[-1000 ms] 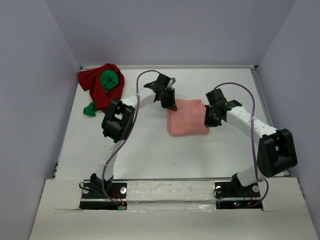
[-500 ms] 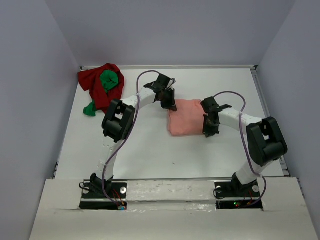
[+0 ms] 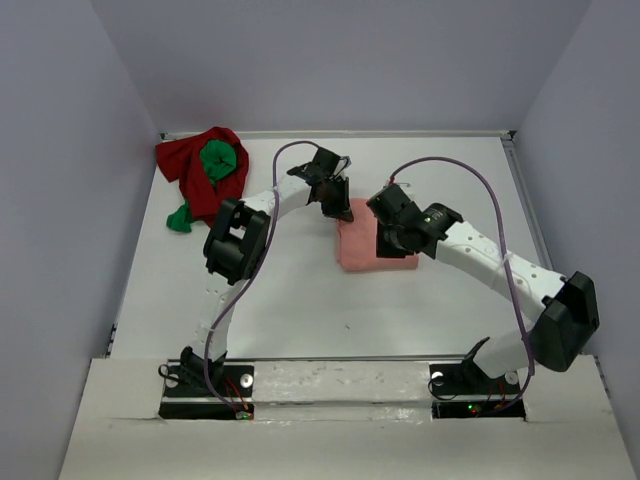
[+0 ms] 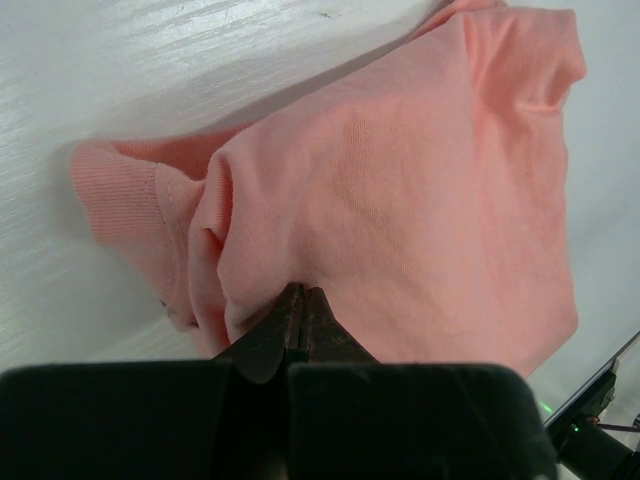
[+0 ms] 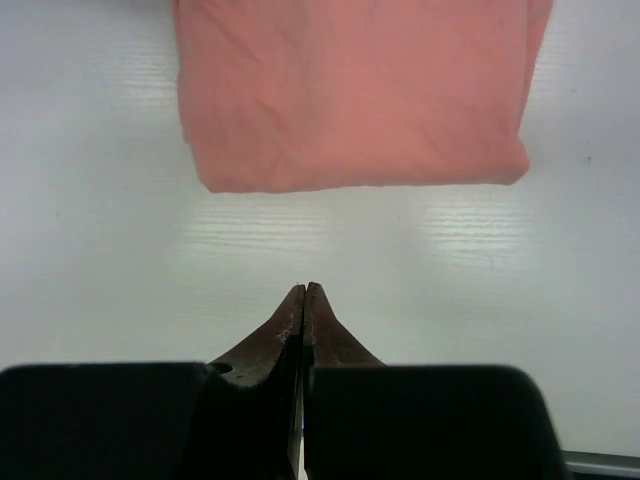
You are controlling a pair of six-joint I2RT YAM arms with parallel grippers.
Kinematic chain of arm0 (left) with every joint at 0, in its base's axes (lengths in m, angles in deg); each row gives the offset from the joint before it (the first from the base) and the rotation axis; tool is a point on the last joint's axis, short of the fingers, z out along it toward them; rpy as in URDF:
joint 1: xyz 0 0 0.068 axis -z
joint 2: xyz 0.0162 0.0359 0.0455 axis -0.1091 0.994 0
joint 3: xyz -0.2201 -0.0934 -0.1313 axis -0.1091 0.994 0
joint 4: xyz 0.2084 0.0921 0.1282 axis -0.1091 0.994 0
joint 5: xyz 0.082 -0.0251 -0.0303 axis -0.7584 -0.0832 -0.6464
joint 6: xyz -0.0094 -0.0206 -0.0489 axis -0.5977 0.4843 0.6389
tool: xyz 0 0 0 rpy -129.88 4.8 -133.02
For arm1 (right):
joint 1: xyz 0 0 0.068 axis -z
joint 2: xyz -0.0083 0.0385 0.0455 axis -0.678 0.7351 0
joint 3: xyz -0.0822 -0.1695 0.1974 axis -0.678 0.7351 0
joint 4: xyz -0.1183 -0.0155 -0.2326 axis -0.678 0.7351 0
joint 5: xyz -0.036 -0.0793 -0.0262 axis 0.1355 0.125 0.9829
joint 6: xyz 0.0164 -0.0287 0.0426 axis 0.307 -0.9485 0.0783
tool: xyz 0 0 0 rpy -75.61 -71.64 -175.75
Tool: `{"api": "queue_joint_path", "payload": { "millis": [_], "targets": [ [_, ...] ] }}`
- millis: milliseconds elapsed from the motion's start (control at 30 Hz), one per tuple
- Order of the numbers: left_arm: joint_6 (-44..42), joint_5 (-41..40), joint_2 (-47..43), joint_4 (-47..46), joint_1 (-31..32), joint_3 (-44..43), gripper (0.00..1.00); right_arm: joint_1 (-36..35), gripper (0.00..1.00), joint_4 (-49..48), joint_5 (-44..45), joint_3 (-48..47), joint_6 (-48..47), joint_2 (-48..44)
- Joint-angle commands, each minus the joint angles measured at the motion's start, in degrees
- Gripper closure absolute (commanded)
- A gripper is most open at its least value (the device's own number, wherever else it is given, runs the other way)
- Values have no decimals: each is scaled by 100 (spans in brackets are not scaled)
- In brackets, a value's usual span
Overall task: Fold and stack the t-shirts
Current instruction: Fold the tshirt
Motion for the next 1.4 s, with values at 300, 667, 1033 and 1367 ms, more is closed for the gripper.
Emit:
{"api": "queue_joint_path", "payload": {
  "millis": [300,667,1033,1367],
  "targets": [
    [-40,169,-161,-57,-30,34,100,-8,100,213,1337,-588,-102,1132],
    [-67,222,-178,-74,-30,78,100,650,100,-245,1188,-430,-374,1563],
    [-84,231,-170,-30,-30,-10,100,862,100,-579,960,203,-366,1660],
    [-110,231,-178,-39,-22,87,100,915,100,-1028,704,968,-14,2257]
  ]
}}
